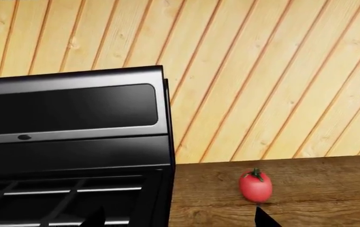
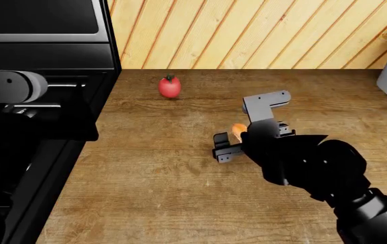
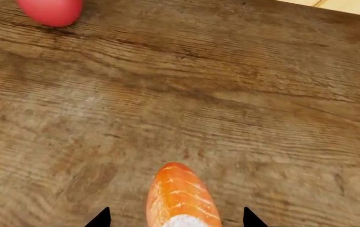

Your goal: Place both pans onto different burners. Then place the tomato and the sushi on different pans.

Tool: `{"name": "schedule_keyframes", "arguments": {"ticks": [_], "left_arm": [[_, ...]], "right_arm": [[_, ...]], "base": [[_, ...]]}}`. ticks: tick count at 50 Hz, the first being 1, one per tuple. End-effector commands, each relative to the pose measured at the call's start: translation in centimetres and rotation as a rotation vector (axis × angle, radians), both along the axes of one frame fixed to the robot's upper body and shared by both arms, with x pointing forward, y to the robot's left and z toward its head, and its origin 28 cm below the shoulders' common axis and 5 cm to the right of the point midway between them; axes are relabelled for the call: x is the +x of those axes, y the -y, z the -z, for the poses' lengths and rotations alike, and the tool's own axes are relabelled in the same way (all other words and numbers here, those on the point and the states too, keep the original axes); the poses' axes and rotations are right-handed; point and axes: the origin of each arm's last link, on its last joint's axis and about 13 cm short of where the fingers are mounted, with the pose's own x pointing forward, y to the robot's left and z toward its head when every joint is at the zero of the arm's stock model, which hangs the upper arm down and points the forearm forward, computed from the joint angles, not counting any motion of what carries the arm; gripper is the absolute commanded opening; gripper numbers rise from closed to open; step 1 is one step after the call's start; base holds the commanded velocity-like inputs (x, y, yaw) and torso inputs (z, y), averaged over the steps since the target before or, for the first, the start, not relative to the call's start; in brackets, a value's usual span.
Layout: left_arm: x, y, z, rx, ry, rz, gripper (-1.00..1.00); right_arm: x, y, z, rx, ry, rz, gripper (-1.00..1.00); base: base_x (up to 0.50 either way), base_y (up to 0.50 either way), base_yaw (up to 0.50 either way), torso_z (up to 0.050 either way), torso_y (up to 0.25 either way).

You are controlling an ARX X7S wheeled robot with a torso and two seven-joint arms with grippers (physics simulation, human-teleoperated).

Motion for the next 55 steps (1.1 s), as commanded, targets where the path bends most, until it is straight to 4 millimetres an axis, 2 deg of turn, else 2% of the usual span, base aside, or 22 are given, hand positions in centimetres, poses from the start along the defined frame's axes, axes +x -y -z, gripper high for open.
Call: {"name": "schedule_keyframes", "arguments": {"ticks": [1,3,4,10,16,22,24,27,30,34,39,42,45,55], "left_arm": [[0.0,0.0,0.1,-0.003,-0.001,-0.001,1.00],[0.0,0.0,0.1,-0.004,-0.001,-0.001,1.00],[0.0,-0.1,0.1,-0.004,-0.001,-0.001,1.00],[0.0,-0.1,0.2,-0.005,-0.002,-0.001,1.00],[0.1,0.0,0.3,-0.006,-0.006,0.002,1.00],[0.3,0.3,0.7,-0.004,-0.020,0.015,1.00],[0.5,0.4,0.2,0.008,-0.022,0.018,1.00],[0.8,0.5,0.0,0.013,-0.031,0.026,1.00],[1.4,0.9,0.8,0.024,-0.041,0.045,1.00],[2.7,1.4,0.6,0.040,-0.058,0.078,1.00],[5.8,2.5,0.6,0.052,-0.082,0.129,1.00],[7.5,3.3,1.0,0.061,-0.095,0.158,1.00],[8.9,4.1,0.2,0.068,-0.107,0.184,1.00],[11.9,5.7,0.2,0.069,-0.140,0.223,1.00]], "right_arm": [[0.4,0.2,0.8,-0.003,-0.023,0.015,1.00],[0.3,0.1,0.9,-0.003,-0.026,0.014,1.00],[0.3,0.1,0.9,-0.002,-0.027,0.014,-1.00],[-0.1,0.2,0.7,0.012,-0.023,0.013,-1.00],[-1.2,0.5,-0.6,0.041,0.014,0.008,-1.00],[-2.9,1.3,-3.4,0.071,0.113,0.027,-1.00],[-3.8,1.7,-4.6,0.083,0.157,0.036,-1.00],[-5.5,2.2,-6.3,0.103,0.225,0.041,-1.00],[-7.3,2.7,-7.8,0.110,0.293,0.052,-1.00],[-9.3,3.4,-9.0,0.114,0.354,0.067,-1.00],[-10.9,4.0,-9.4,0.145,0.397,0.088,-1.00],[-11.4,4.3,-9.4,0.155,0.412,0.105,-1.00],[-11.7,4.6,-9.2,0.162,0.418,0.122,-1.00],[-12.1,4.8,-9.0,0.171,0.419,0.135,-1.00]], "base": [[0.00,0.00,0.00,0.000,0.000],[0.00,0.00,0.00,0.000,0.000],[0.00,0.00,0.00,0.000,0.000],[0.00,0.00,0.00,0.000,0.000],[0.00,0.00,0.00,0.000,0.000],[0.00,0.00,0.00,0.000,0.000],[0.00,0.00,0.00,0.000,0.000],[0.00,0.00,0.00,0.000,0.000],[0.00,0.00,0.00,0.000,0.000],[0.00,0.00,0.00,0.000,0.000],[0.00,0.00,0.00,0.000,0.000],[0.00,0.00,0.00,0.000,0.000],[0.00,0.00,0.00,0.000,0.000],[0.00,0.00,0.00,0.000,0.000]]}}
